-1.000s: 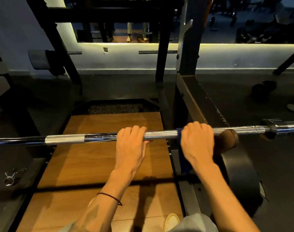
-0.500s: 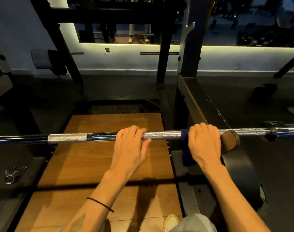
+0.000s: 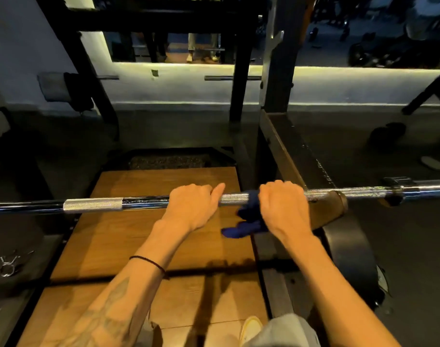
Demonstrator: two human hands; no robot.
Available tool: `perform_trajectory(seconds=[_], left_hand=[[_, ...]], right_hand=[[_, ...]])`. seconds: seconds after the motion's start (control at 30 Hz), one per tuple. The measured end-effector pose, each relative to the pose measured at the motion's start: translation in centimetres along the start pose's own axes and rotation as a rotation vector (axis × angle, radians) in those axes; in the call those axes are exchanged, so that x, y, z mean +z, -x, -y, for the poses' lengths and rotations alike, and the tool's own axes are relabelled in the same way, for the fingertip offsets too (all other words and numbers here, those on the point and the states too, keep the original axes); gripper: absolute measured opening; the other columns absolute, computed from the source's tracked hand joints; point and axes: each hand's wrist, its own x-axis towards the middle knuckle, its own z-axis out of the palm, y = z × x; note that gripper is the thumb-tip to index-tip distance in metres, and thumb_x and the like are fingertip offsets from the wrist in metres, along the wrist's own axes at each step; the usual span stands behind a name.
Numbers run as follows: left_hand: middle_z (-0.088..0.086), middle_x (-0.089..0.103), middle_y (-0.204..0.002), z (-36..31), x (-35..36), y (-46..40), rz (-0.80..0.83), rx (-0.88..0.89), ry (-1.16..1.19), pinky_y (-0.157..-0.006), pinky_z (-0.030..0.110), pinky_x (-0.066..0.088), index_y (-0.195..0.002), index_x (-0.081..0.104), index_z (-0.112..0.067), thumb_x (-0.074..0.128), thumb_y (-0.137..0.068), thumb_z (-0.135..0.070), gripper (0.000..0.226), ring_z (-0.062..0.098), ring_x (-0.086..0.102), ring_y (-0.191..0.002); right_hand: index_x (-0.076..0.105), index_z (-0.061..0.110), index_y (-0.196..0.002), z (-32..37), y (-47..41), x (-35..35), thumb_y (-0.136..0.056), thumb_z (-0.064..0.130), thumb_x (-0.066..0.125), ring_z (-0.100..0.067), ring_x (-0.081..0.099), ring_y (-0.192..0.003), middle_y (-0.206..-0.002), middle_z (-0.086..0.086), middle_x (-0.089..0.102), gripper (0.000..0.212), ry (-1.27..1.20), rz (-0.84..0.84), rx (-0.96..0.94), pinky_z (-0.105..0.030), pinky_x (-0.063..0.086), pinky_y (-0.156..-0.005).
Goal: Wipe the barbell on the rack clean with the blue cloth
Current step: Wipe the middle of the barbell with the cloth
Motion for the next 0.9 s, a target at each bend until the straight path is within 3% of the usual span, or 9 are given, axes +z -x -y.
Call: perform_trajectory(seconds=[0.1, 0.27, 0.43, 0.5, 0.57, 0.63, 0.73, 0.83, 0.9], left_hand=[[-0.009, 0.059, -0.076, 0.9, 0.5, 0.2, -0.012, 0.011, 0.138, -0.064, 0.033, 0.044, -0.094, 0.062, -0.029, 0.022, -0.099, -0.063, 0.053, 0.016, 0.061, -0.075], [-0.008, 0.065, -0.091, 1.0, 2.2, 1.1, -0.191, 0.056, 0.151, -0.07, 0.03, 0.034, -0.104, 0.065, -0.026, 0.03, -0.094, -0.067, 0.055, 0.015, 0.058, -0.08], [-0.002, 0.056, -0.089, -0.6, 3.8, 3.2, -0.537, -0.023, 0.384, -0.076, 0.029, 0.03, -0.098, 0.062, -0.018, 0.062, -0.089, -0.025, 0.011, 0.019, 0.05, -0.08], [-0.002, 0.055, -0.091, -0.5, 3.6, 3.3, -0.518, -0.029, 0.371, -0.08, 0.031, 0.034, -0.1, 0.061, -0.018, 0.067, -0.085, -0.017, 0.016, 0.019, 0.051, -0.083], [-0.003, 0.054, -0.094, -0.2, 3.5, 3.2, -0.478, -0.03, 0.298, -0.082, 0.032, 0.035, -0.103, 0.061, -0.02, 0.071, -0.085, -0.024, 0.021, 0.019, 0.05, -0.087], [-0.005, 0.054, -0.094, 0.0, 3.4, 3.0, -0.474, -0.021, 0.265, -0.079, 0.028, 0.03, -0.104, 0.061, -0.021, 0.073, -0.085, -0.036, 0.027, 0.016, 0.047, -0.086], [-0.008, 0.053, -0.092, -0.2, 3.3, 3.1, -0.49, -0.024, 0.241, -0.077, 0.023, 0.021, -0.104, 0.061, -0.022, 0.075, -0.083, -0.04, 0.03, 0.011, 0.044, -0.084], [-0.008, 0.052, -0.091, -0.5, 3.3, 3.2, -0.495, -0.042, 0.243, -0.076, 0.023, 0.021, -0.104, 0.061, -0.022, 0.074, -0.083, -0.039, 0.03, 0.01, 0.042, -0.083], [-0.008, 0.052, -0.092, -0.7, 3.2, 3.2, -0.482, -0.058, 0.255, -0.077, 0.023, 0.024, -0.103, 0.06, -0.022, 0.074, -0.083, -0.037, 0.028, 0.01, 0.043, -0.083]], right_hand=[[0.055, 0.015, -0.066, -2.4, 0.9, 0.5, -0.088, 0.021, 0.034, -0.035, 0.055, -0.058, -0.064, -0.011, 0.057, 0.032, 0.023, 0.056, 0.096, -0.043, 0.039, -0.058], [0.054, 0.019, -0.072, 1.1, 0.8, 0.3, -0.094, 0.026, 0.028, -0.032, 0.052, -0.068, -0.072, -0.007, 0.055, 0.034, -0.047, 0.013, 0.216, -0.044, 0.036, -0.07], [0.055, 0.023, -0.071, 8.9, -0.7, -0.2, -0.095, 0.033, 0.051, -0.022, 0.053, -0.064, -0.071, 0.0, 0.056, 0.026, -0.077, 0.049, 0.013, -0.04, 0.036, -0.063], [0.053, 0.025, -0.071, 8.4, -0.9, -0.1, -0.094, 0.031, 0.053, -0.022, 0.051, -0.063, -0.071, 0.001, 0.055, 0.024, -0.089, 0.058, -0.091, -0.039, 0.034, -0.061], [0.053, 0.022, -0.066, 5.4, -0.7, 0.1, -0.089, 0.025, 0.045, -0.029, 0.052, -0.057, -0.066, -0.003, 0.055, 0.025, -0.069, 0.028, -0.132, -0.04, 0.031, -0.054], [0.052, 0.018, -0.062, 1.8, -0.2, 0.2, -0.084, 0.023, 0.039, -0.034, 0.052, -0.052, -0.06, -0.009, 0.054, 0.027, -0.033, -0.008, -0.023, -0.04, 0.029, -0.051], [0.05, 0.019, -0.068, -1.4, 1.4, 0.6, -0.092, 0.024, 0.033, -0.035, 0.051, -0.063, -0.068, -0.011, 0.054, 0.03, -0.078, -0.01, 0.216, -0.046, 0.036, -0.065], [0.056, 0.016, -0.073, 0.4, 1.5, 0.7, -0.097, 0.026, 0.031, -0.031, 0.049, -0.073, -0.075, -0.008, 0.055, 0.036, -0.104, -0.041, 0.389, -0.046, 0.036, -0.076], [0.055, 0.02, -0.074, 3.7, 0.6, 0.3, -0.097, 0.028, 0.029, -0.029, 0.048, -0.072, -0.076, -0.005, 0.054, 0.036, -0.12, -0.011, 0.347, -0.045, 0.033, -0.073]])
